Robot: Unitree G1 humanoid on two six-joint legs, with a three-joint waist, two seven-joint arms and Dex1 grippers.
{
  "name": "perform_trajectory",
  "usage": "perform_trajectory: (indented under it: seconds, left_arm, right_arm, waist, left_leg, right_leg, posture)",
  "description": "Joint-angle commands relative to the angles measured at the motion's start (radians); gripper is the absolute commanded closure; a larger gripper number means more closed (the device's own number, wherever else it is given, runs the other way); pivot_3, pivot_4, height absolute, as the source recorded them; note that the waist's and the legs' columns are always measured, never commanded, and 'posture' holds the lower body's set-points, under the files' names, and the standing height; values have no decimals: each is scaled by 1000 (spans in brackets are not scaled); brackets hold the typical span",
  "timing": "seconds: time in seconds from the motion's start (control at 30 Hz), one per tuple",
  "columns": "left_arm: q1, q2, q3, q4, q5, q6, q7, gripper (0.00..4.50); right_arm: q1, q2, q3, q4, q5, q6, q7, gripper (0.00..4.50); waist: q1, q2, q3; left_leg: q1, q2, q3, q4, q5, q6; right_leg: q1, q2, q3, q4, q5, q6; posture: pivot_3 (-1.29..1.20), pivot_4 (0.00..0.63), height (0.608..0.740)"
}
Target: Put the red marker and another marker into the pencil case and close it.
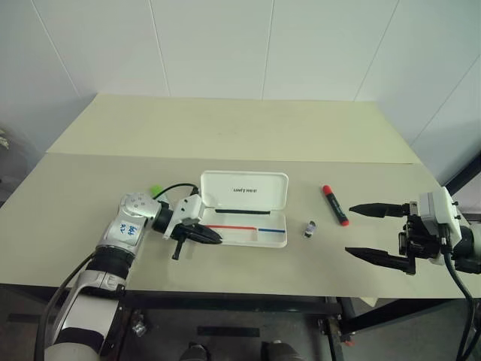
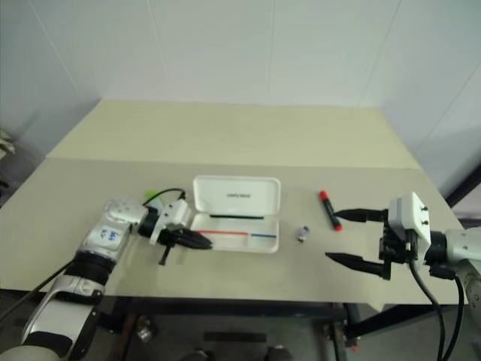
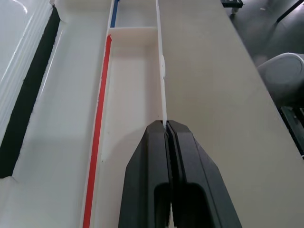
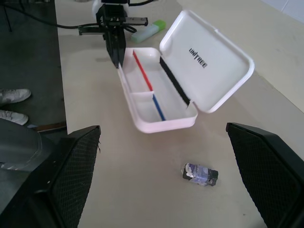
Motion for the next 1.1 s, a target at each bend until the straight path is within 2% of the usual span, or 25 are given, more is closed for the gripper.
perform_trajectory:
  seconds: [0.03,0.13,0.17,0.3,0.6,0.9,1.1]
  left_arm:
    - [13,1,6,-76,-36,25,37,4489]
    - [20,-4,0,-91,-39,51,62,4489]
    - [20,-7,1,-93,-38,62,76,4051]
    - [27,-13,-3,-137,-67,121,89,2950]
    - [49,18,8,-257,-120,206,95,32]
    - [86,69,9,-358,-201,295,65,32]
    - [113,90,21,-418,-253,335,72,32]
  right_arm:
    - [-10,9,-4,-19,9,-5,-5,0]
    - [-13,15,-3,-24,12,1,-11,0]
    - [-16,17,-2,-25,12,2,-14,0]
    - [-27,17,1,-26,13,10,-23,0]
    - [-29,21,3,-45,20,26,-41,0]
    - [-16,36,20,-66,9,48,-92,0]
    - [21,94,10,-124,-11,79,-234,0]
  waist:
    - [0,0,0]
    - [-1,0,0]
    - [-1,0,0]
    - [-1,0,0]
    - [0,0,0]
    - [-3,0,0]
    - [-1,0,0]
  left_leg:
    - [0,0,0,0,0,0]
    - [0,0,0,1,0,0]
    - [0,0,0,1,0,0]
    - [0,0,0,1,0,0]
    - [0,0,0,0,0,0]
    - [0,0,0,0,0,0]
    - [0,0,0,0,0,0]
  right_leg:
    - [0,0,0,0,0,0]
    - [0,0,0,0,0,0]
    - [0,0,0,0,0,0]
    - [0,0,0,0,0,0]
    - [0,0,0,0,0,0]
    - [0,0,0,0,0,0]
    - [0,0,0,0,0,-1]
  posture:
    - [0,150,740]
    - [0,150,740]
    - [0,150,740]
    - [0,150,740]
    - [0,150,740]
    - [0,150,740]
    - [0,150,740]
